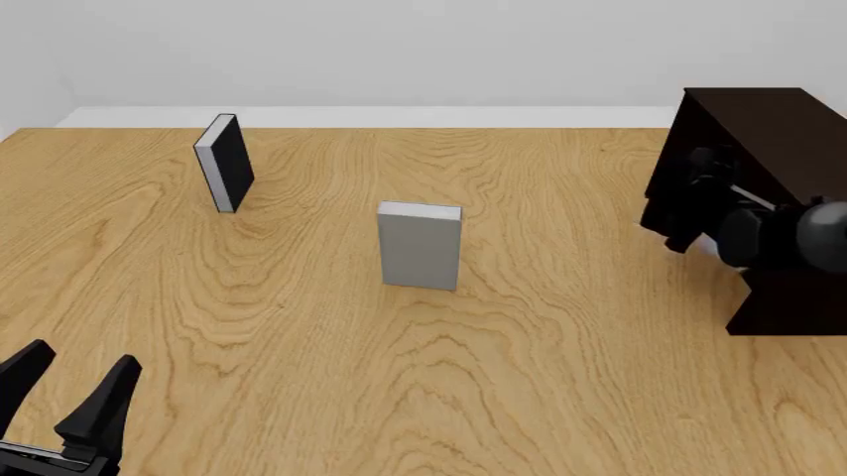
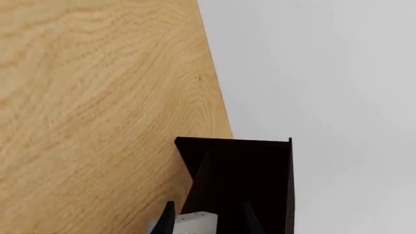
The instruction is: Pick up the book on the right and place it on the cabinet shelf.
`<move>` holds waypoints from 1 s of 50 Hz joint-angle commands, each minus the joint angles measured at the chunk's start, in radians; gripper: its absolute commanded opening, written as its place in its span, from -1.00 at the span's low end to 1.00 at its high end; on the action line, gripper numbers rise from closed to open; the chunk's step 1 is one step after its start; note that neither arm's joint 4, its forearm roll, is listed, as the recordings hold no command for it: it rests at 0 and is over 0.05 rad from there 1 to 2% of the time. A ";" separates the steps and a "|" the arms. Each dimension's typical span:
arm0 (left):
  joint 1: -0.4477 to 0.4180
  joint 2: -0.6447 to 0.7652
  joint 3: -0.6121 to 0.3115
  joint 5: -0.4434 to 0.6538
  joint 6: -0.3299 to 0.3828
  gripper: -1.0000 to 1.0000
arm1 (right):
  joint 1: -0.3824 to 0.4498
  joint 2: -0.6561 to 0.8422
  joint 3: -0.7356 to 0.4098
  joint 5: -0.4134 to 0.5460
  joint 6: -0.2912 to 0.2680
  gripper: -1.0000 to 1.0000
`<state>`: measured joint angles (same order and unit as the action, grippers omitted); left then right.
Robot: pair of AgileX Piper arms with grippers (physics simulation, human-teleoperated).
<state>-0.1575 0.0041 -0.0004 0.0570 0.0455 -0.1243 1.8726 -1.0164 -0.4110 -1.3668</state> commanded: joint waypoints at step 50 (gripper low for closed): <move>-0.008 -0.003 0.000 0.000 0.003 1.00 | -0.102 -0.086 0.195 -0.059 -0.018 1.00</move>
<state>-0.1643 0.0014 -0.0006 0.0574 0.0475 -0.1690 1.7889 -0.8711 -0.4793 -1.3805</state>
